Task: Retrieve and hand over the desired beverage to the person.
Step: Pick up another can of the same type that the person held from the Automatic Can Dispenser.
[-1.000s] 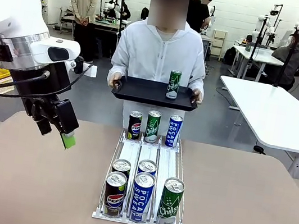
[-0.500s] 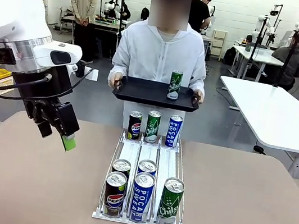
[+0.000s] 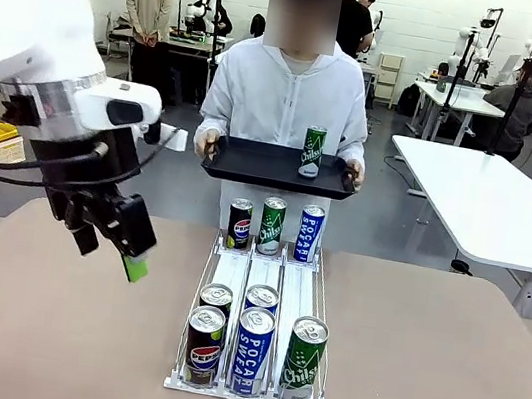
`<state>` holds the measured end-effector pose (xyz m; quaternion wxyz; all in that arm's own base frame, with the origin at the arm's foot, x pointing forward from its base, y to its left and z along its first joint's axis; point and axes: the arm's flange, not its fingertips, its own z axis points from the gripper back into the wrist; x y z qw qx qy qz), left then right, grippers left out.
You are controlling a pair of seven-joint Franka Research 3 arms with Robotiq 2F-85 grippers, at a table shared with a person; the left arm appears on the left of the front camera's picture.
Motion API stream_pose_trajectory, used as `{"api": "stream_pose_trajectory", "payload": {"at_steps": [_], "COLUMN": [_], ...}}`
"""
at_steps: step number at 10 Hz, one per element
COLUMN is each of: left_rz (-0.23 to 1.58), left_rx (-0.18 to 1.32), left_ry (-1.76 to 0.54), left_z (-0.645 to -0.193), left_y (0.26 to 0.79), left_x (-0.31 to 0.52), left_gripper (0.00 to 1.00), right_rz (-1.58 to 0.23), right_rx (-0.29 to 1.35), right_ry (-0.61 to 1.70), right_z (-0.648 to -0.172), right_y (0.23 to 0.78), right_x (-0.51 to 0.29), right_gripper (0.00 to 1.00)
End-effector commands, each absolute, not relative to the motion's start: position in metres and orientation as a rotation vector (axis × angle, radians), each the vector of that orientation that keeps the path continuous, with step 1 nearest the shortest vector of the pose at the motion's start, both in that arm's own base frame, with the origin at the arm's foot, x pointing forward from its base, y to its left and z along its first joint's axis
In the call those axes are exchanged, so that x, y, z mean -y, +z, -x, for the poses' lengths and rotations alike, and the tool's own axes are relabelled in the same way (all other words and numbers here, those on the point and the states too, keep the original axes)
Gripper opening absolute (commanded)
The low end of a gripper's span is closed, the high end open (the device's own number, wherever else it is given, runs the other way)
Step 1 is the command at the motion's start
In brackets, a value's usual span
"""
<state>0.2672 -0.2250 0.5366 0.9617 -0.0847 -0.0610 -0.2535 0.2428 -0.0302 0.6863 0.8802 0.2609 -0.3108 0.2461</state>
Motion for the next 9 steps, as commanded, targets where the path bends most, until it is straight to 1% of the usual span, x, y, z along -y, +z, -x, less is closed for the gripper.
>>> {"api": "stream_pose_trajectory", "payload": {"at_steps": [1,4,6,9], "left_rz": [0.095,0.047,0.049,0.003], "left_rx": [0.166,0.182,0.175,0.168], "left_ry": [-0.39,-0.322,-0.281,-0.273], "left_z": [-0.234,-0.217,-0.218,-0.222], "left_y": [0.524,0.507,0.495,0.482], "left_x": [0.258,0.295,0.313,0.33], "left_gripper": [1.0,1.0,1.0,1.0], "right_rz": [-0.551,-0.551,-0.551,-0.551], "right_rx": [0.649,0.649,0.649,0.649], "right_ry": [0.517,0.517,0.517,0.517], "right_z": [-0.242,-0.242,-0.242,-0.242], "right_y": [0.685,0.685,0.685,0.685], "right_x": [0.03,0.03,0.03,0.03], "right_gripper": [1.0,1.0,1.0,1.0]}}
